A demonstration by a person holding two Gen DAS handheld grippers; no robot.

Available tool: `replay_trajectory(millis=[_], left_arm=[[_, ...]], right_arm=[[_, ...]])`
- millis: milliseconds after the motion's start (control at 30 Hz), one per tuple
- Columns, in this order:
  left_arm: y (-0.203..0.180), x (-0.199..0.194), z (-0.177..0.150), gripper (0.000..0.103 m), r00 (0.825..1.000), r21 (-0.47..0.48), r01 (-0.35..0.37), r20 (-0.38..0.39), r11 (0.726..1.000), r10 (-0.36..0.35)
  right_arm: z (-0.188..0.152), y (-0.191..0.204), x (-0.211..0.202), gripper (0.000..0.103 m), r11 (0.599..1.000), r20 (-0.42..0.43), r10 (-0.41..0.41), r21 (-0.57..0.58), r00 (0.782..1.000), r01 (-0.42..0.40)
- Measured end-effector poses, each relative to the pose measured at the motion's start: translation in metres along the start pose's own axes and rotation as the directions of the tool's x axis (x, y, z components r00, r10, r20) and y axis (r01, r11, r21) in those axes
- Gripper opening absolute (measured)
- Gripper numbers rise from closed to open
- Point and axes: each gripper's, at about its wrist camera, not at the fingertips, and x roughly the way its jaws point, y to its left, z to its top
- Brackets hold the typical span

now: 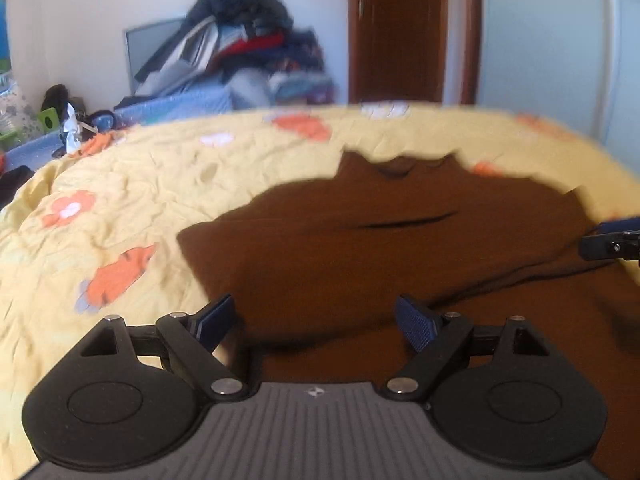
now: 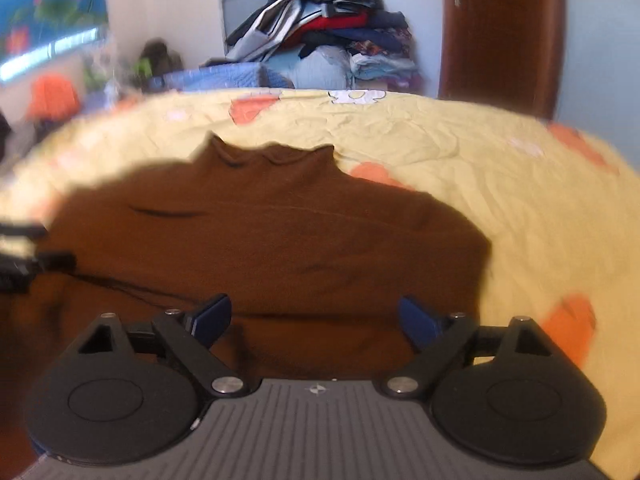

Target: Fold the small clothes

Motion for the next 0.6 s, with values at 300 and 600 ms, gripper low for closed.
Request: replay_trajectory(millis=[300, 600], left_arm=[[0.050, -0.087, -0.096, 0.088, 0.981, -0.345, 0.083, -0.135, 0.935, -0.137], [0.103, -0.112, -0.158, 0.088, 0.777, -0.776, 0.377, -0.032, 0.505, -0.629]], right_arm=[[-0.096, -0.057, -0.105, 0.096, 0.905, -0.047, 0.136, 0.413, 0.990, -0.104], [-0.159, -0.045, -0.136, 0.095, 0.654, -0.086, 0.574, 0.647, 0.814, -0.393]])
